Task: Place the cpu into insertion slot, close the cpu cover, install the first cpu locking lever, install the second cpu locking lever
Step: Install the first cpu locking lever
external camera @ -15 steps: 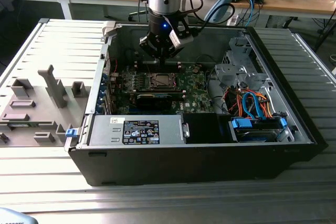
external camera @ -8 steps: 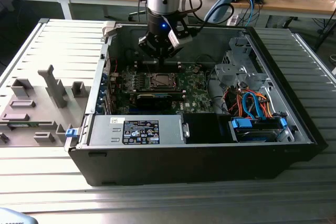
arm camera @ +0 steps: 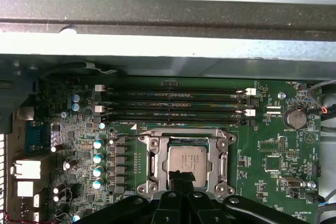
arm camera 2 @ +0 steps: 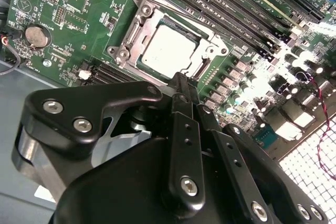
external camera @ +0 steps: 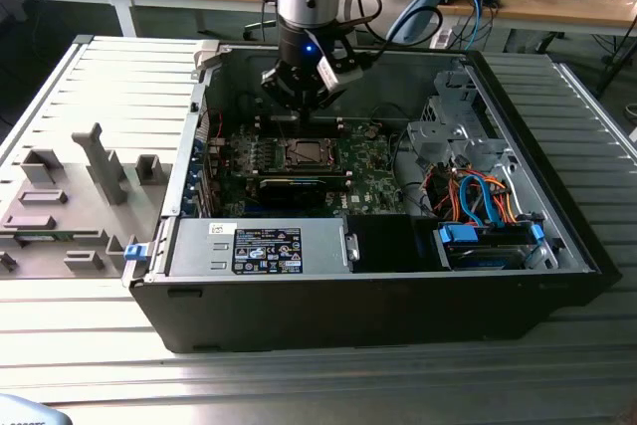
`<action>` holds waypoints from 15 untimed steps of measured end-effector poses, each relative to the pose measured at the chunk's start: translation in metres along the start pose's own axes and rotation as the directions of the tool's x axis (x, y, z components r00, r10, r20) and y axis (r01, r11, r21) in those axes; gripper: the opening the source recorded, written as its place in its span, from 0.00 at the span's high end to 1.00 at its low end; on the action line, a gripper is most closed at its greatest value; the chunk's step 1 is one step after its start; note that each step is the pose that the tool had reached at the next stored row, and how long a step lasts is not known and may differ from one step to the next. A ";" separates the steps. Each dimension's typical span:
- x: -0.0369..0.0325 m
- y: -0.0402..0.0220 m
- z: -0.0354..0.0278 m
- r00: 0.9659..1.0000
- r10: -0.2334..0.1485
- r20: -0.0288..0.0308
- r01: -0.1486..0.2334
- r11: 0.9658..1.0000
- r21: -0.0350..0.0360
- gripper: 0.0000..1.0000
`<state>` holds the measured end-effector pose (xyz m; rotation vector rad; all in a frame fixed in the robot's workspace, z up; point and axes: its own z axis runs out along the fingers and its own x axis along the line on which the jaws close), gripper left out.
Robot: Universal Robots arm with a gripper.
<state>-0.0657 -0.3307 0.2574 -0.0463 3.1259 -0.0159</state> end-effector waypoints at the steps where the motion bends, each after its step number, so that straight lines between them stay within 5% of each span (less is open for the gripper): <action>1: 0.0002 0.0000 0.0000 1.000 0.000 0.000 0.000 1.000 0.000 0.89; 15: 0.0039 0.0001 -0.0001 1.000 0.000 0.000 0.000 1.000 0.000 0.89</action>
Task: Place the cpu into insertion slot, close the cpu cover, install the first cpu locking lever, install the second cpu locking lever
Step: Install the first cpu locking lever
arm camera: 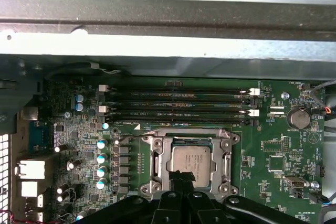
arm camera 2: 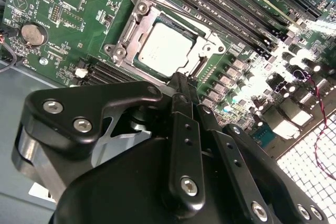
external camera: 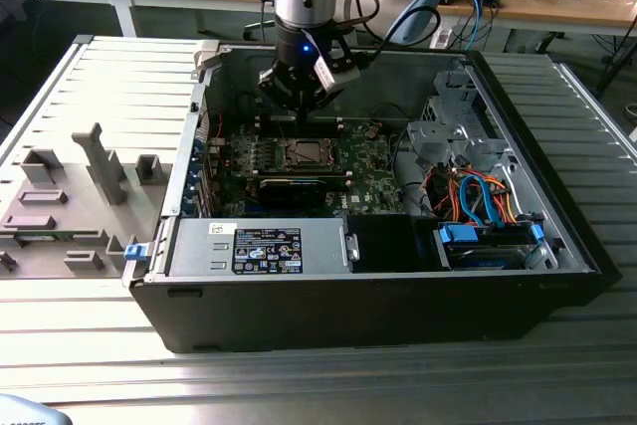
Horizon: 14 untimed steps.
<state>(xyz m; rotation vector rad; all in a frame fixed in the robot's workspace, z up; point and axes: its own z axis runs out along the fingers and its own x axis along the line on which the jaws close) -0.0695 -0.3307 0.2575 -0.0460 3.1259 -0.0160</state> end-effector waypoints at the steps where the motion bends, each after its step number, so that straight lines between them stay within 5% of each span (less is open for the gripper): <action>1: 0.0001 0.0000 0.0000 1.000 0.000 0.000 0.000 1.000 0.000 0.89; 14: 0.0026 0.0010 0.0000 1.000 0.000 0.000 0.000 1.000 0.000 0.89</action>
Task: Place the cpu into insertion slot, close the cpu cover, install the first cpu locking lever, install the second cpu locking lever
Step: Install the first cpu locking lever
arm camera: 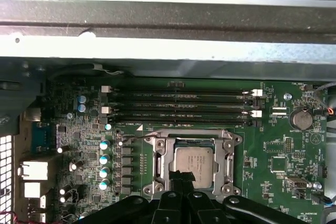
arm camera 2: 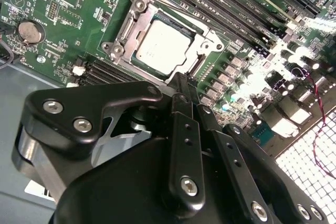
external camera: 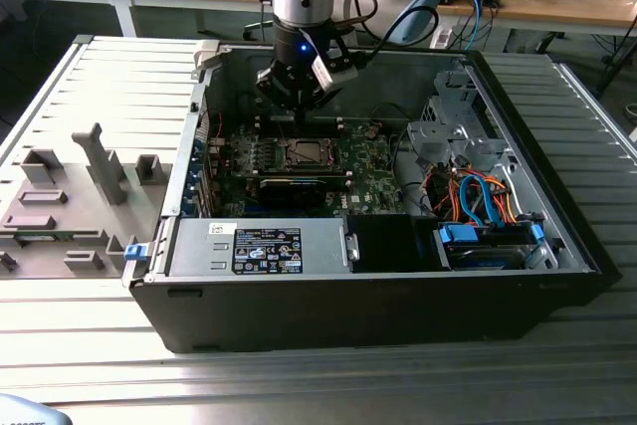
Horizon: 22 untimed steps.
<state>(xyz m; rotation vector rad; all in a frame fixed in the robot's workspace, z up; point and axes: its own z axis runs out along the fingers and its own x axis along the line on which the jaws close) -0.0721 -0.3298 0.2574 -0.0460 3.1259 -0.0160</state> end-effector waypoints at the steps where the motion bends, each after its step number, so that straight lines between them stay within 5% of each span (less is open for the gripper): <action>1: 0.0002 0.0001 0.0000 1.000 0.000 0.000 0.000 1.000 0.000 0.89; 22: 0.0097 0.0010 -0.0001 1.000 0.000 0.000 0.000 1.000 0.000 0.89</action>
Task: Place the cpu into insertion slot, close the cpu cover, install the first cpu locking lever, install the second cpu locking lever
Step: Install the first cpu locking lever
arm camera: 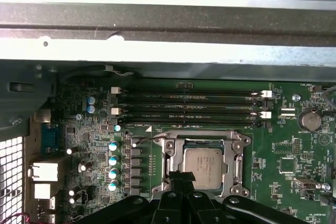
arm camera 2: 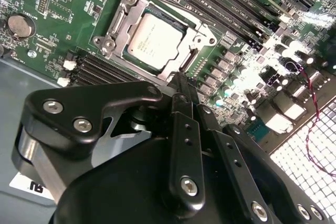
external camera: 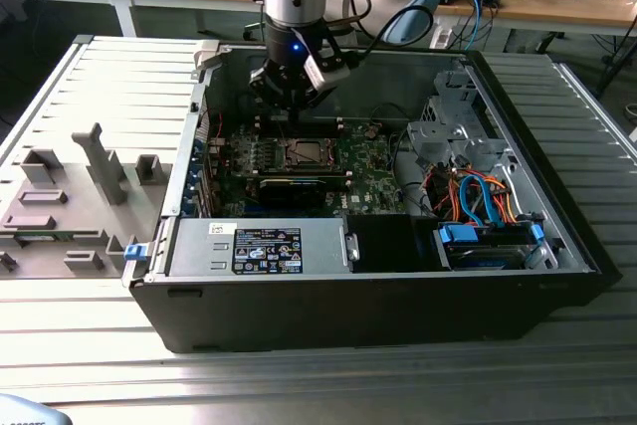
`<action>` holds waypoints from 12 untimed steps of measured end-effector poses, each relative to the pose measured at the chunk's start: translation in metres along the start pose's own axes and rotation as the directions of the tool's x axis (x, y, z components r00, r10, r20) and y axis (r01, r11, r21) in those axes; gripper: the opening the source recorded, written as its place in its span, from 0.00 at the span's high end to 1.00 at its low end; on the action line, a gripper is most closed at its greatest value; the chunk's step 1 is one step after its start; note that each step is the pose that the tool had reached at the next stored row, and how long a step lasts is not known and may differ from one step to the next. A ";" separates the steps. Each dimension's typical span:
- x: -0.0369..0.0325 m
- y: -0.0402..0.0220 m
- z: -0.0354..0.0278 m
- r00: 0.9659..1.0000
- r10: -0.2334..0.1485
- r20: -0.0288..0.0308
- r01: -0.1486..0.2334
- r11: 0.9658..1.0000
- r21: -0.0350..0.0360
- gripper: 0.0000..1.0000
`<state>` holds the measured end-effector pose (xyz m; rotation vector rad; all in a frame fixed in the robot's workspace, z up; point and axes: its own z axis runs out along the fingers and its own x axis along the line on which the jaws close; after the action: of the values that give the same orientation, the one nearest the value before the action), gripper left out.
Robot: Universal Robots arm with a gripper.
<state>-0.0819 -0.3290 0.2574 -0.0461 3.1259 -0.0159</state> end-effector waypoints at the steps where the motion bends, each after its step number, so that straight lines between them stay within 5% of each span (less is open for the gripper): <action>1: 0.0003 0.0000 0.0000 1.000 0.000 0.000 0.000 1.000 0.000 0.89; 12: 0.0034 0.0004 0.0001 1.000 0.000 0.000 0.000 1.000 0.000 0.89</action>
<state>-0.0853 -0.3287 0.2573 -0.0460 3.1259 -0.0159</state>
